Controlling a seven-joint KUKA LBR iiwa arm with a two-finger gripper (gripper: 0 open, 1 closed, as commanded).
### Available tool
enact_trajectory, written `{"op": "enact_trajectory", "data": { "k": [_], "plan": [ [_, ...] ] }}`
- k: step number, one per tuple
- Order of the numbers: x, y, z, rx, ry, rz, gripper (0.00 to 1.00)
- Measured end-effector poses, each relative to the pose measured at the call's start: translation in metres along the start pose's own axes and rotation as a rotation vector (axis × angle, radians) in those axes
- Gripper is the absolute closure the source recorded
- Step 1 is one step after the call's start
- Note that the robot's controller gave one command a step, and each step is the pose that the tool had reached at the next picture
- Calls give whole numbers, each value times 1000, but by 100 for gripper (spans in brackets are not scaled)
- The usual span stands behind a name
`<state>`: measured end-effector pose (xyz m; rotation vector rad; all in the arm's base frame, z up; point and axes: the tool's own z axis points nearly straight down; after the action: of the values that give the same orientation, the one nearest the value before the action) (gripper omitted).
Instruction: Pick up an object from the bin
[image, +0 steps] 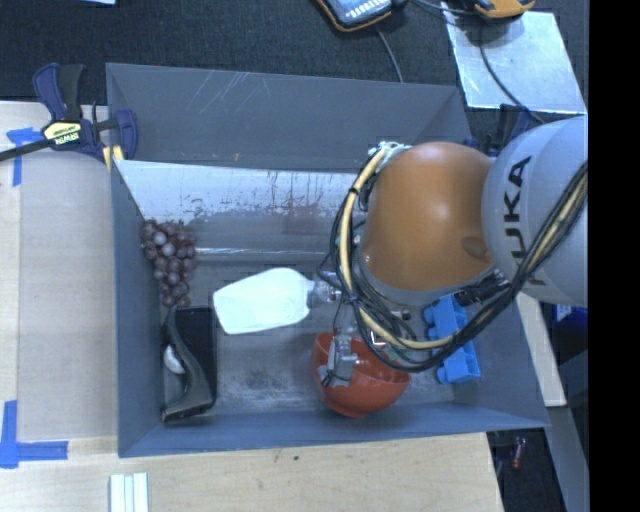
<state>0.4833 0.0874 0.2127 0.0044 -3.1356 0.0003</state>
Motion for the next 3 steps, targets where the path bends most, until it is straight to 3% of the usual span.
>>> {"op": "enact_trajectory", "data": {
  "k": [1,2,3],
  "plan": [
    [-2,-1,-4,-1,-9,2,0],
    [-75,22,127,0,-15,-223,0],
    [-73,23,59,-1,-22,-139,0]
  ]
}}
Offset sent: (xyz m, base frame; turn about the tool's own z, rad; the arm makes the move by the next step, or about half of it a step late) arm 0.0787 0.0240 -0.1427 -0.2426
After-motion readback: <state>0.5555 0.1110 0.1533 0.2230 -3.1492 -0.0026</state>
